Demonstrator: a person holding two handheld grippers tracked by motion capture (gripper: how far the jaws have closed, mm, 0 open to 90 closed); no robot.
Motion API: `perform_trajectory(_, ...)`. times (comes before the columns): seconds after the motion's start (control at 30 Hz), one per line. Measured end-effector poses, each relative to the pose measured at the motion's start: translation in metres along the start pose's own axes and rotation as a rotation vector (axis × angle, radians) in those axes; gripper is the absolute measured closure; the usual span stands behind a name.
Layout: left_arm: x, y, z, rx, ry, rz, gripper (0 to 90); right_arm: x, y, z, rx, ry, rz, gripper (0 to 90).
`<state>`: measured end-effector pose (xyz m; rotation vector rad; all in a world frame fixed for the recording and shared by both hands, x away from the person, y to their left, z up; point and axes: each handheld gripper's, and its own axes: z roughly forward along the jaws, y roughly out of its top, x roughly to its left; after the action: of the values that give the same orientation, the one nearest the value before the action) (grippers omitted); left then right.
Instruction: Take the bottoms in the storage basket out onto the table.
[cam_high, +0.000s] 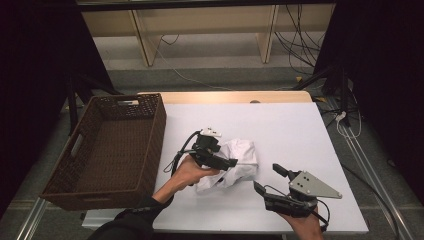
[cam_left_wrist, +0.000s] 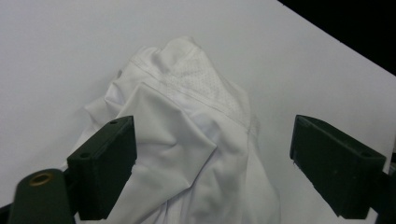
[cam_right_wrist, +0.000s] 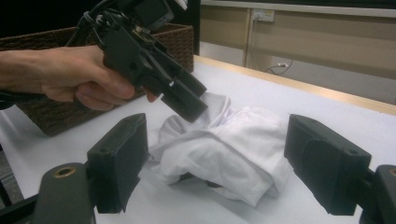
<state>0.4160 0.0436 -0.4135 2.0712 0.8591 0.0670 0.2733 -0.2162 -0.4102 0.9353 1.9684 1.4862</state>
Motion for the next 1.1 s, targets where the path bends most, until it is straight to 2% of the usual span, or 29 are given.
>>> perform_trajectory(0.33, 0.000, -0.002, -0.016, -0.103, -0.033, 0.011, 9.3, 0.000, 0.000, 0.000, 0.004, 0.001, 0.001, 22.7)
perform_trajectory(0.67, -0.001, -0.002, -0.029, -0.180, -0.042, 0.017, 7.2, 0.000, 0.000, 0.000, 0.000, 0.002, 0.005, 22.7)
perform_trajectory(1.1, -0.001, -0.006, -0.045, -0.233, -0.037, 0.016, 7.4, 0.000, 0.000, 0.000, -0.003, 0.001, 0.006, 22.7)
